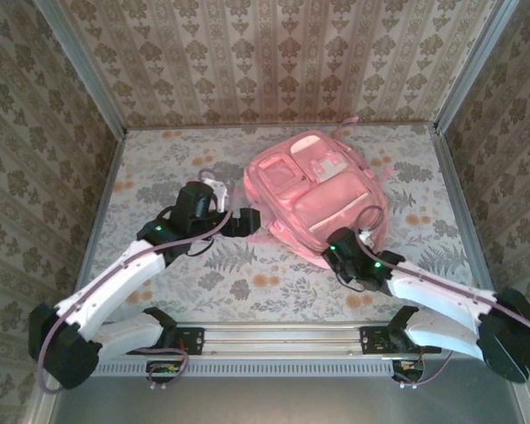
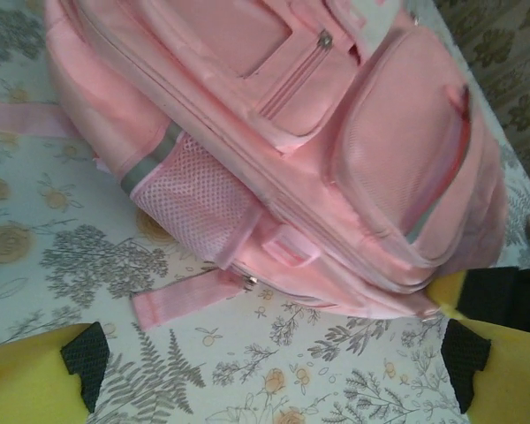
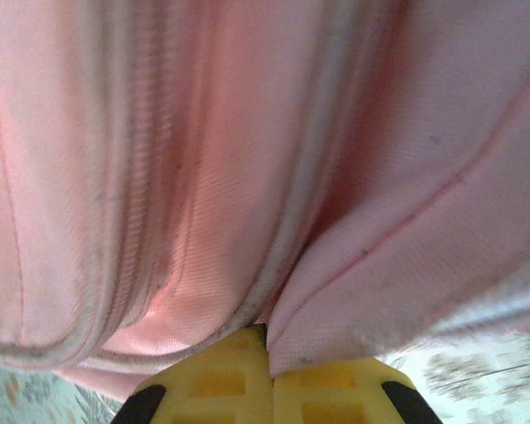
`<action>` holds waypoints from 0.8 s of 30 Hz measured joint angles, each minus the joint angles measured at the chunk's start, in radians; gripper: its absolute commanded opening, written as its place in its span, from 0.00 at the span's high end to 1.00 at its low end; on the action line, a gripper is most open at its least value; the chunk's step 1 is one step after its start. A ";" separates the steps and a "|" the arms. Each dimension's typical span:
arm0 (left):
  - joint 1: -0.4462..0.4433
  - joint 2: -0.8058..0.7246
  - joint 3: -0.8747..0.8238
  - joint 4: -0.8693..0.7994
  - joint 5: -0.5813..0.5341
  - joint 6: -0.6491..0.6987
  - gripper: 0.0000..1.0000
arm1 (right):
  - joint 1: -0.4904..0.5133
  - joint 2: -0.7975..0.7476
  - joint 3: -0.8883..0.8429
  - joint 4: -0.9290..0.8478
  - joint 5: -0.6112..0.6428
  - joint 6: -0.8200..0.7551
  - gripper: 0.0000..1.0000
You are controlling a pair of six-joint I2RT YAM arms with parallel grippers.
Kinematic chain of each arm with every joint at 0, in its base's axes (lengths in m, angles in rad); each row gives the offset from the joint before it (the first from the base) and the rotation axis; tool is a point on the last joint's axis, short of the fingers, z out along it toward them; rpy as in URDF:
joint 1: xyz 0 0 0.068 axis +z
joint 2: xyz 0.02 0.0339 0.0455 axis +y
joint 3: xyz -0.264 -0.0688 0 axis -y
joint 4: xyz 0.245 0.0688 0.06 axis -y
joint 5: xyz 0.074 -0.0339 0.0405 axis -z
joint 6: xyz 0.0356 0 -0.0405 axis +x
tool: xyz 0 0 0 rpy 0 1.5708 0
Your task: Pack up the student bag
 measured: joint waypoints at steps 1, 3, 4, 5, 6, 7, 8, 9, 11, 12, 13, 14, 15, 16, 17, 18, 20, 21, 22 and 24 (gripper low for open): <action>0.010 -0.028 0.000 -0.023 -0.009 0.007 0.00 | 0.032 0.047 0.036 0.002 0.005 0.006 1.00; 0.020 -0.071 0.003 -0.066 -0.032 0.026 0.00 | 0.097 0.136 0.110 0.010 0.016 0.029 1.00; 0.025 -0.095 0.005 -0.091 -0.050 0.040 0.00 | 0.132 0.182 0.156 0.014 0.021 0.039 1.00; 0.026 -0.120 0.008 -0.113 -0.075 0.052 0.00 | 0.163 0.224 0.200 0.014 0.027 0.051 1.00; 0.026 -0.142 0.008 -0.127 -0.094 0.061 0.00 | 0.186 0.257 0.236 0.015 0.030 0.061 1.00; 0.026 -0.170 0.008 -0.141 -0.118 0.071 0.00 | 0.212 0.298 0.278 0.016 0.035 0.074 1.00; 0.026 -0.198 0.008 -0.153 -0.140 0.075 0.00 | 0.233 0.326 0.307 0.018 0.038 0.085 1.00; 0.026 -0.222 0.008 -0.161 -0.155 0.079 0.00 | 0.251 0.350 0.329 0.018 0.042 0.097 1.00; 0.026 -0.269 0.004 -0.166 -0.183 0.081 0.00 | 0.282 0.390 0.360 0.013 0.047 0.125 0.98; 0.026 -0.285 0.002 -0.166 -0.196 0.081 0.00 | 0.292 0.403 0.369 0.007 0.047 0.135 0.94; 0.026 -0.296 0.000 -0.168 -0.208 0.081 0.00 | 0.303 0.417 0.379 -0.003 0.050 0.145 0.79; 0.026 -0.302 0.000 -0.171 -0.218 0.081 0.00 | 0.312 0.428 0.389 -0.014 0.055 0.156 0.63; 0.026 -0.301 0.000 -0.171 -0.224 0.081 0.00 | 0.320 0.436 0.396 -0.022 0.054 0.160 0.53; 0.026 -0.299 0.000 -0.171 -0.228 0.081 0.00 | 0.330 0.445 0.408 -0.025 0.053 0.159 0.45; 0.026 -0.293 0.000 -0.172 -0.229 0.081 0.00 | 0.338 0.454 0.422 -0.027 0.050 0.155 0.38; 0.026 -0.285 0.000 -0.173 -0.230 0.081 0.00 | 0.343 0.459 0.436 -0.027 0.047 0.138 0.36; 0.026 -0.267 0.000 -0.177 -0.232 0.081 0.00 | 0.348 0.458 0.459 -0.028 0.042 0.075 0.31; 0.026 -0.261 -0.001 -0.177 -0.232 0.081 0.00 | 0.348 0.451 0.467 -0.028 0.045 0.029 0.28; 0.026 -0.257 -0.001 -0.177 -0.232 0.081 0.00 | 0.348 0.435 0.468 -0.028 0.055 -0.030 0.25; 0.026 -0.256 -0.001 -0.176 -0.238 0.081 0.00 | 0.345 0.367 0.451 -0.027 0.075 -0.157 0.24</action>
